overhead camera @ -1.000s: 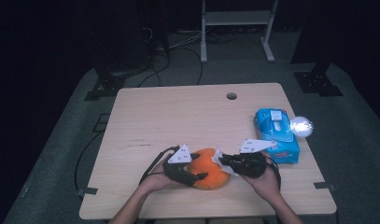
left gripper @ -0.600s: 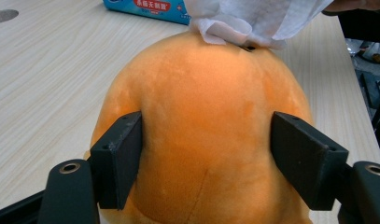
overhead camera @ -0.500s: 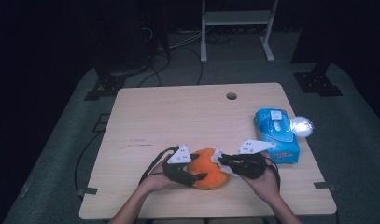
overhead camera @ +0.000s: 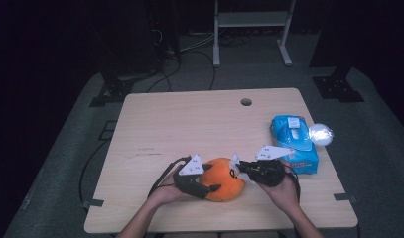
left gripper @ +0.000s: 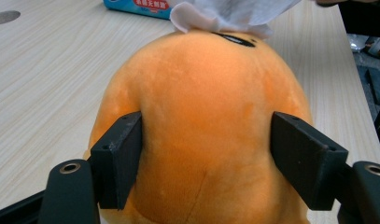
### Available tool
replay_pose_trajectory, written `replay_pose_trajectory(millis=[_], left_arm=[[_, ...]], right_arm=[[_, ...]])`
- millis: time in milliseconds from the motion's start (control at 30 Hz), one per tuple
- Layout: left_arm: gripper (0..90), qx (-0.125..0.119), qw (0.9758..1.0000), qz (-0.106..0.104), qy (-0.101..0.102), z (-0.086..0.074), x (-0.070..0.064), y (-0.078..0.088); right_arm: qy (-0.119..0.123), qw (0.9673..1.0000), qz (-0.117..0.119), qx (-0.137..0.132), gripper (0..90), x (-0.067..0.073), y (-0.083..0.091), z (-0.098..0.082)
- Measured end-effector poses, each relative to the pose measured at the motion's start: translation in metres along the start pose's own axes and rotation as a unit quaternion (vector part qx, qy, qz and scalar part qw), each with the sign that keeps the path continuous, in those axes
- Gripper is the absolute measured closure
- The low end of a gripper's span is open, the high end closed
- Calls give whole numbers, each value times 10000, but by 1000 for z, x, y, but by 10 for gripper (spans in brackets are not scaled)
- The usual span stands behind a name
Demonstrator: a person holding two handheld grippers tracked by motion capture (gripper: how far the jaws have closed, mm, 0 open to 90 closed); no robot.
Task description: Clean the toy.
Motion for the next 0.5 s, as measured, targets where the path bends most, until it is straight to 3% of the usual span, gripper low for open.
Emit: replay_pose_trajectory(millis=[100, 167, 267, 367, 433, 500], left_arm=[[268, -9, 10000, -1, 1, -1, 1, 0], [268, -30, 10000, -29, -21, -3, 1, 1], [272, -32, 10000, -19, -29, -2, 0, 1], [275, 93, 9997, 44, -203, 2, -5, 0], [281, 178, 9994, 87, -277, 4, -8, -1], [281, 246, 9991, 85, -325, 6, -9, 0]], right_arm=[[187, 9992, 343, -106, 819, 18, -1, 4], [323, 9990, 297, -20, 819, 23, -4, 2], [213, 9993, 299, 50, 822, 13, -2, -1], [-8, 9997, 214, 83, 821, 1, -1, -5], [-112, 9996, 267, 16, 819, 0, 0, -3], [-44, 9997, 247, -53, 818, 5, -2, 2]])
Point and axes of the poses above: each handheld gripper's, and its own axes: y roughly backward along the jaws, z roughly out of its top, x roughly to its left, the point moved 3 cm from there along -y, roughly forward along the jaws, and after that the axes turned 5 degrees about -z, right-handed, at the moved point
